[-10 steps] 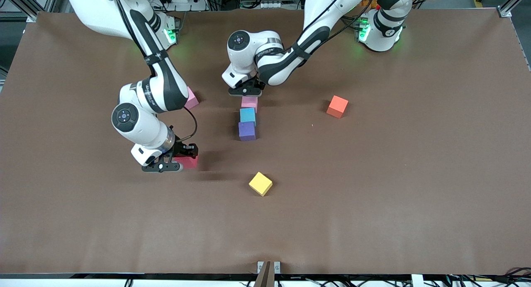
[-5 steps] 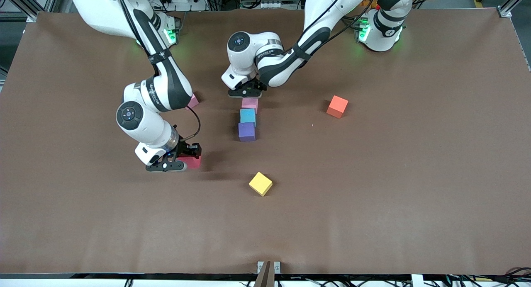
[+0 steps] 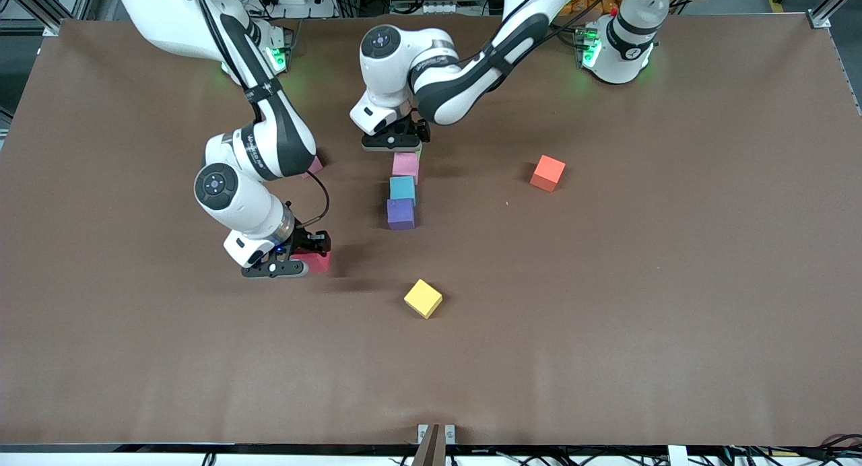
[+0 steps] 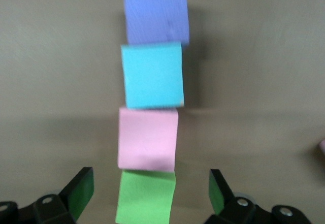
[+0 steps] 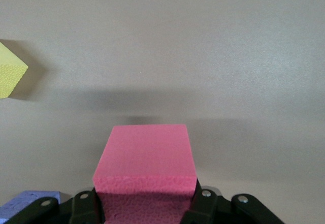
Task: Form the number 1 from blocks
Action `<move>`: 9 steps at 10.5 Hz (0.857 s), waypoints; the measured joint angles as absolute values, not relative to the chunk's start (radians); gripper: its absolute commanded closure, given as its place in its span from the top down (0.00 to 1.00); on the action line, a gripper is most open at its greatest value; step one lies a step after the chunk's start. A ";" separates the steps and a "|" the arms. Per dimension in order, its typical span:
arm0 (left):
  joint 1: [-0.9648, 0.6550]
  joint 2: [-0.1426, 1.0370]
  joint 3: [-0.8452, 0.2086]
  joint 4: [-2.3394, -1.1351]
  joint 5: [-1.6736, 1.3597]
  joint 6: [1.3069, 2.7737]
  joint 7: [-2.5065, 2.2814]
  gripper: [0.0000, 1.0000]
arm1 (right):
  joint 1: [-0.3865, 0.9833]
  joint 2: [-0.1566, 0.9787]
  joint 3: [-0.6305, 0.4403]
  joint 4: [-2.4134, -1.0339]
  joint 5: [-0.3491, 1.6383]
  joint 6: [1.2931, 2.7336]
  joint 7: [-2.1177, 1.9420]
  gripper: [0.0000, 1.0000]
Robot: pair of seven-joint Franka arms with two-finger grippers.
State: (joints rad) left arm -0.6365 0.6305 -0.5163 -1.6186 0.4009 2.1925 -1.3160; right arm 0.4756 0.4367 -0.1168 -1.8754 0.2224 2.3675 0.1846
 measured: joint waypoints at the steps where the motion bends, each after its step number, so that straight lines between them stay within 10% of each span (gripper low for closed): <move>1: -0.594 0.605 -0.514 -1.618 0.401 2.175 -1.316 1.00 | 0.476 0.437 -0.117 -1.875 0.222 2.367 0.185 0.49; 9: -0.076 0.483 -0.512 -1.615 0.374 1.998 -0.951 1.00 | 0.676 0.570 -0.172 -1.746 0.222 2.375 0.323 0.49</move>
